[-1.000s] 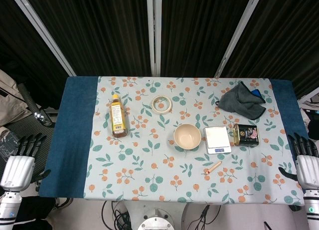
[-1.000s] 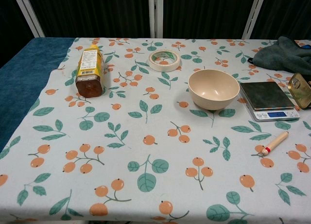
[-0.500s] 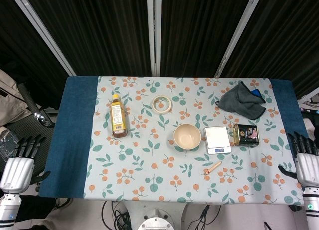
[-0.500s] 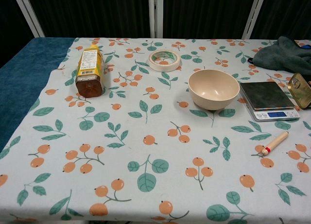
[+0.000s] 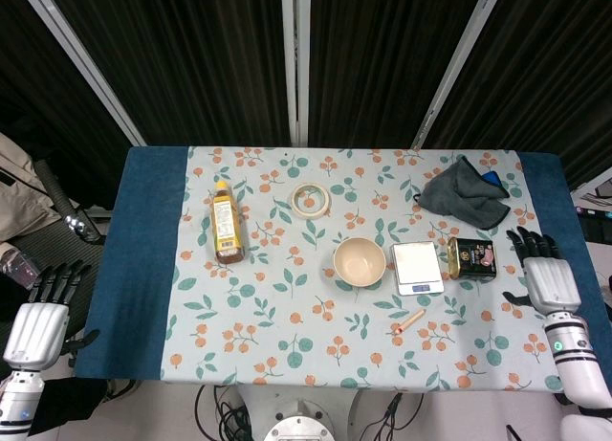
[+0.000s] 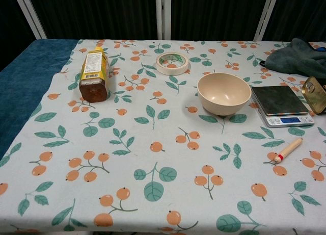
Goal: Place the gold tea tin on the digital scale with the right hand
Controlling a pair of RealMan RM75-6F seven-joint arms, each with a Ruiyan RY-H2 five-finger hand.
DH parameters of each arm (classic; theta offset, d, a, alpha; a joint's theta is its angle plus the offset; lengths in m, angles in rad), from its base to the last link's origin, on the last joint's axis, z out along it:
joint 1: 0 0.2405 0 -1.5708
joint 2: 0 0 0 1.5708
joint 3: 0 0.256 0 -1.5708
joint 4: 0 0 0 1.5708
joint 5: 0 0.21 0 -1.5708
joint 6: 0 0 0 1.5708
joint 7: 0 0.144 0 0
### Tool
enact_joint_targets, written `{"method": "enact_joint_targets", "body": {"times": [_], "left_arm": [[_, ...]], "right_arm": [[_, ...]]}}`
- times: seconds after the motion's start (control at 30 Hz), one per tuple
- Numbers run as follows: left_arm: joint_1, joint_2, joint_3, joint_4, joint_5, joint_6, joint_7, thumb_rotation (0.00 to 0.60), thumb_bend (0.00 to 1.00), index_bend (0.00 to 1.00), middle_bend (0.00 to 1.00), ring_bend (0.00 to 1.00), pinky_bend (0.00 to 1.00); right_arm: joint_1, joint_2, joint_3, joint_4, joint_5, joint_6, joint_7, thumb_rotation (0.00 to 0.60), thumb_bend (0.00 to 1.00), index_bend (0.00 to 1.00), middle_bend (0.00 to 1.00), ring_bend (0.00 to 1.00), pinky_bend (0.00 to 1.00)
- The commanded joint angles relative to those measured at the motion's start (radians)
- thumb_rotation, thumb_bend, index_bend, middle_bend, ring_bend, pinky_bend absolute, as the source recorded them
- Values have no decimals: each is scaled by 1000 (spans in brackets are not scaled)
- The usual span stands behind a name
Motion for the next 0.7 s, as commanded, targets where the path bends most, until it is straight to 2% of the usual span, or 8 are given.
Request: {"method": "enact_joint_targets", "body": {"times": [0.03,0.27,0.47,0.7], "left_arm": [[2,0,3,1,0,-2,-1,600,68,15,0,0,0],[3,2,5,1,-1,-4,0,600,68,15,0,0,0],[1,9,0,-5,-7,-7,1,600,68,15,0,0,0],[-2,20,-1,-22,-7,-10,16,600,67,15,0,0,0]], "right_arm": [[110,32,19,-58,122,-166,-108,600,26,0,0,0,0],[222,-9,5,-42,307,-240,-300,600,26,0,0,0,0],[294,-20,-24,-24,415,-311,-360,600,26,0,0,0,0],[351,-61,-57,33,467,-338,-382,600,26,0,0,0,0]]}}
